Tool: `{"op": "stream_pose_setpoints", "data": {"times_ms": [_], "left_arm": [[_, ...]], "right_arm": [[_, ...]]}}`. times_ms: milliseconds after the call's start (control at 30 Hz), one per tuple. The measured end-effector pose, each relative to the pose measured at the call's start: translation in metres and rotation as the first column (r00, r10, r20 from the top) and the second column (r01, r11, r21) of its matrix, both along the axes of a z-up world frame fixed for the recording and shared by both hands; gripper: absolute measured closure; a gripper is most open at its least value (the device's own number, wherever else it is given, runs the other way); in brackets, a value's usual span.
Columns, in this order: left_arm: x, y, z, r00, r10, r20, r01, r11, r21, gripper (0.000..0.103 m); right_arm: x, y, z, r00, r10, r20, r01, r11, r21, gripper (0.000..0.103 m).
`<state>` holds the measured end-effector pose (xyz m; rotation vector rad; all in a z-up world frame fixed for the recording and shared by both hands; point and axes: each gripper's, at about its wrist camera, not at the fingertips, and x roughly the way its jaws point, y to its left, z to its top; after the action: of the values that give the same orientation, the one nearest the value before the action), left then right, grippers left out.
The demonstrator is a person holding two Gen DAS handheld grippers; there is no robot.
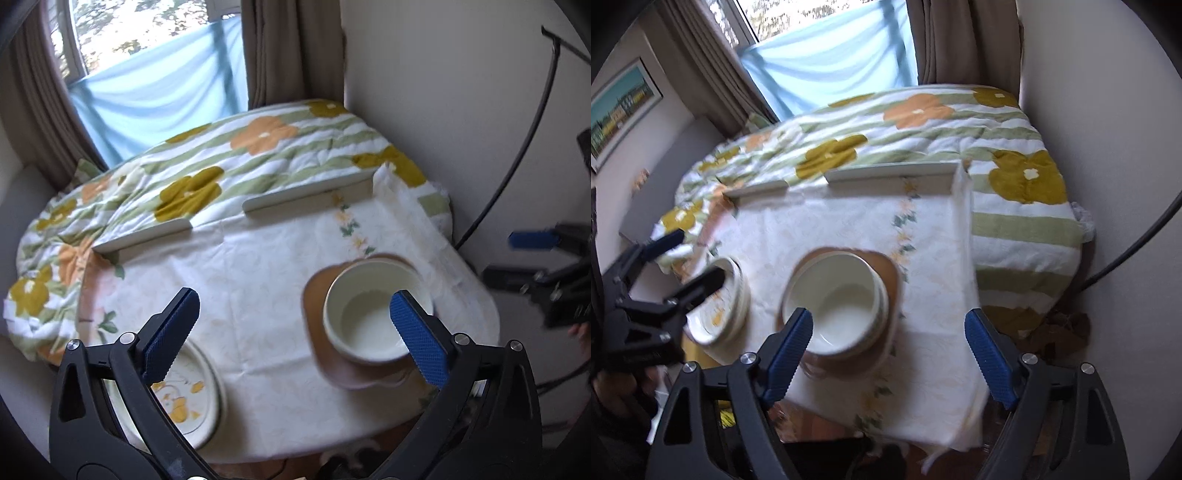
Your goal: Organize plates and bowls
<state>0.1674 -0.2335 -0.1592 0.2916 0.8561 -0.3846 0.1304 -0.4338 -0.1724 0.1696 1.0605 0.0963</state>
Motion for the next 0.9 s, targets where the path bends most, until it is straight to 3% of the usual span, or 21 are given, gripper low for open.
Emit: {"op": "stream_pose_setpoints", "data": {"times_ms": [200,433,633,800,900], "left_arm": [[0.000,0.018,-0.032,0.986,-0.045,-0.161,0.051,0.998,0.039,0.001],[0.010,0.027,-0.079,0.943,-0.045,-0.331,0.054,0.998,0.020,0.001],[0.019,0.024,-0.103,0.915,-0.048,-0.402,0.055,0.998,0.007,0.001],[0.029,0.011,-0.117,0.902,-0.059,-0.427,0.086,0.995,0.044,0.002],[0.033,0.003,-0.124,0.890,-0.071,-0.450,0.106,0.993,0.053,0.012]], "right_arm": [[-0.004,-0.002,-0.019,0.991,0.040,-0.124,-0.053,0.992,-0.110,0.022],[0.002,0.003,-0.062,0.965,0.070,-0.254,-0.091,0.993,-0.069,0.022],[0.012,0.010,-0.088,0.946,0.073,-0.316,-0.084,0.996,-0.021,0.022],[0.026,0.021,-0.097,0.927,0.103,-0.362,-0.125,0.992,-0.038,0.039],[0.033,0.030,-0.102,0.913,0.139,-0.384,-0.177,0.982,-0.067,0.045]]}}
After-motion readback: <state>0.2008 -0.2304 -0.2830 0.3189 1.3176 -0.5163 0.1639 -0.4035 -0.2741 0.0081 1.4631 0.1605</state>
